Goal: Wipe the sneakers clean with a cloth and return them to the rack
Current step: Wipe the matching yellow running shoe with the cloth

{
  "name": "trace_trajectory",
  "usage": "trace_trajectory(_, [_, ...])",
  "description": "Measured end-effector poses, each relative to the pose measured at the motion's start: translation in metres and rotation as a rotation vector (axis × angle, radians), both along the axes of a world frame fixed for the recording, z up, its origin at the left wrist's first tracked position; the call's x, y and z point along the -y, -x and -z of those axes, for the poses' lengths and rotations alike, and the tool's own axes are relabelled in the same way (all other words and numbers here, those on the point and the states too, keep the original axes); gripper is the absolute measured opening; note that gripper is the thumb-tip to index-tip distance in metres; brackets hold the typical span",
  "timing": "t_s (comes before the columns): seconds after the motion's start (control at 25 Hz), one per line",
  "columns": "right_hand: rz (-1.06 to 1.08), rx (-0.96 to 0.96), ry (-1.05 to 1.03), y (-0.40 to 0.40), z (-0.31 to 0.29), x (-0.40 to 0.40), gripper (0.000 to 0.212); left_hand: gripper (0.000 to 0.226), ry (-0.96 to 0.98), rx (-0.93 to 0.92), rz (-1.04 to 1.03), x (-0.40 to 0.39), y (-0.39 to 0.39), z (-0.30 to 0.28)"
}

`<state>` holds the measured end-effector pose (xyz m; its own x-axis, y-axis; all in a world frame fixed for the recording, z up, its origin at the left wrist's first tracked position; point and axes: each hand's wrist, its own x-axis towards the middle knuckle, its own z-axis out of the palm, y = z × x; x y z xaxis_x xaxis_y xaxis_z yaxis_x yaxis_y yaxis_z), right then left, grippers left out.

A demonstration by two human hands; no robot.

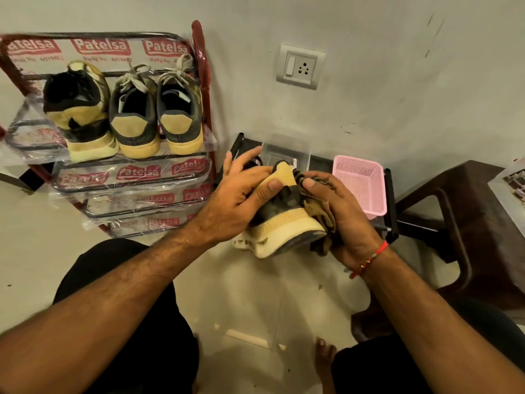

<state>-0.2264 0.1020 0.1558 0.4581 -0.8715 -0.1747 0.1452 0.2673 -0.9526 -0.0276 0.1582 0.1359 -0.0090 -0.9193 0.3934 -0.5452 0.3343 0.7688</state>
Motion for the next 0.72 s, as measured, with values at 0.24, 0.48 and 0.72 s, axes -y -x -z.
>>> trace_trajectory(0.24, [-0.184,-0.245,0.218,-0.002,0.003,-0.002,0.034,0.063,-0.189,-0.402,-0.095,-0.004,-0.004,-0.002])
trace_trajectory(0.48, [-0.16,-0.249,0.972,0.003,-0.012,-0.007,0.031,0.059,-0.104,-0.414,-0.069,-0.001,0.002,-0.002])
trace_trajectory(0.72, [-0.462,-0.174,1.165,-0.002,-0.033,-0.022,0.031,0.049,-0.11,-0.338,0.024,0.001,0.003,0.001])
